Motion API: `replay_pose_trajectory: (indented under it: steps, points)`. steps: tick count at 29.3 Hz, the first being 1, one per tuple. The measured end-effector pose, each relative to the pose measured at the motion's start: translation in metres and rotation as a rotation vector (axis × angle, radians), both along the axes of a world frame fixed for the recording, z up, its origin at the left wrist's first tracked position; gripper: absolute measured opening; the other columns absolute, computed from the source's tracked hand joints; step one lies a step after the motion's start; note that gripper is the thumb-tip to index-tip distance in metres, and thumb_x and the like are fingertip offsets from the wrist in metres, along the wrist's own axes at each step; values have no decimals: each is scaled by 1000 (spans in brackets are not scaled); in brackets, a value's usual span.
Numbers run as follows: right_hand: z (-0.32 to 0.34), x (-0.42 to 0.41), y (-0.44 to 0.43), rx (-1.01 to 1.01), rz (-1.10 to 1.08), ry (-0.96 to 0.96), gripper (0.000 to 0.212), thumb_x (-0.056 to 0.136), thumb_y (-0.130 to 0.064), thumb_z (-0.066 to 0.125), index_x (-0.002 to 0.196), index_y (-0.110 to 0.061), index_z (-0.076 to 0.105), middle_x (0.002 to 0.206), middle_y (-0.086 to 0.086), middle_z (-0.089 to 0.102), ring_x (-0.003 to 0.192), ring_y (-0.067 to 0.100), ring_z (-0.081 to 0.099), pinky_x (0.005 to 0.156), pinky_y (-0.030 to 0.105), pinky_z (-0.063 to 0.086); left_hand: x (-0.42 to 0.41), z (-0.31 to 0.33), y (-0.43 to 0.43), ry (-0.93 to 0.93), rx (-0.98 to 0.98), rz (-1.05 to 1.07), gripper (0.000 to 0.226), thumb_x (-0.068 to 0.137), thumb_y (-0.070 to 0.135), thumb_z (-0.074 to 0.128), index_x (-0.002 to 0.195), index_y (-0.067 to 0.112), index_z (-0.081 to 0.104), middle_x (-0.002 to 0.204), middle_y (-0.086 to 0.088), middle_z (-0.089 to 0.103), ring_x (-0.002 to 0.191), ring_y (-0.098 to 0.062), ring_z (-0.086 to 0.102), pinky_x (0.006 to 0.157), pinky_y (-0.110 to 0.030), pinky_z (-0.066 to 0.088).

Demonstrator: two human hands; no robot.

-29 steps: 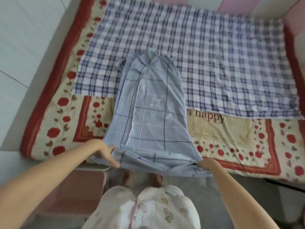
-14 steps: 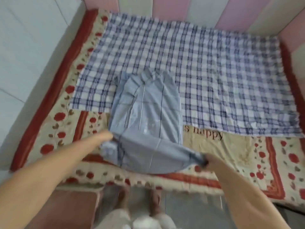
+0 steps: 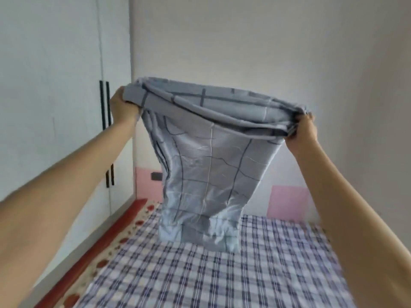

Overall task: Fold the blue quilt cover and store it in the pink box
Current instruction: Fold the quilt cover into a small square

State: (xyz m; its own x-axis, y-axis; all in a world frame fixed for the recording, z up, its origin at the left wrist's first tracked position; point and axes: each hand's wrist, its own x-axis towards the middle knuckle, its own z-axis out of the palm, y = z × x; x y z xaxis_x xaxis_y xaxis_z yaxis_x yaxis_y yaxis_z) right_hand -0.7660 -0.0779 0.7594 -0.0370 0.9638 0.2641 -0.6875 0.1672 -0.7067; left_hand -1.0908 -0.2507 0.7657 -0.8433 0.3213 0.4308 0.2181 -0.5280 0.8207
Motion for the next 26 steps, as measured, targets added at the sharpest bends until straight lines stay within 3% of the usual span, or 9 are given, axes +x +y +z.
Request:
replay_pose_trajectory:
  steps: [5,10,13,15,17,19,21,24,26]
  points:
    - [25,27,-13,83,-30,-52,29,90,4,30,76,-19,43,64,-5,44,52,7,35,51,20,28,30,12,-49,201,-62,132,17,90,13,58,78,24,58,80,2,61,79,-15,57,71,-33,50]
    - [-15,42,-21,93,-102,-216,34,89,6,29,79,-19,49,74,-3,52,60,8,47,54,19,42,36,-28,-70,551,-481,384,24,89,5,51,109,14,62,95,0,58,86,-16,51,67,-26,38]
    - [-58,56,-51,3,-227,-354,36,89,4,29,78,-20,54,77,-3,55,68,10,51,54,16,45,38,-75,-98,715,-652,424,25,93,9,45,109,12,64,104,-6,62,89,-25,57,69,-29,36]
    - [-97,63,-74,-68,-319,-459,36,90,3,28,76,-18,54,78,-2,53,77,15,49,54,16,40,42,-116,-117,806,-728,360,20,94,12,49,106,12,64,108,-7,60,90,-25,57,69,-28,36]
    - [-154,72,-111,-123,-414,-558,37,91,5,27,93,-8,62,93,4,57,90,19,50,59,19,40,54,-174,-150,845,-758,267,17,92,10,52,105,11,63,106,-4,58,88,-19,53,70,-28,36]
    - [-210,86,-151,-133,-498,-615,43,93,8,28,120,0,59,116,9,58,108,19,52,76,11,39,67,-230,-178,866,-799,196,18,88,3,56,104,8,63,101,-6,59,87,-23,56,68,-30,38]
    - [-260,102,-198,-155,-611,-696,45,95,8,28,130,-4,54,128,5,53,118,15,48,91,12,36,80,-291,-210,836,-948,132,24,83,-5,57,104,4,62,103,-12,62,92,-31,60,73,-35,44]
    - [-346,131,-279,-332,-682,-882,43,91,10,28,115,-9,58,114,3,55,103,17,51,87,27,41,101,-373,-275,759,-1244,-139,29,84,-4,56,110,7,62,98,-13,63,96,-33,62,79,-36,48]
    - [-400,149,-322,-467,-660,-1003,41,90,10,28,110,-10,57,111,5,56,99,23,53,85,33,43,117,-415,-309,818,-1333,-390,23,87,-3,52,102,10,63,96,-11,61,84,-26,57,68,-20,40]
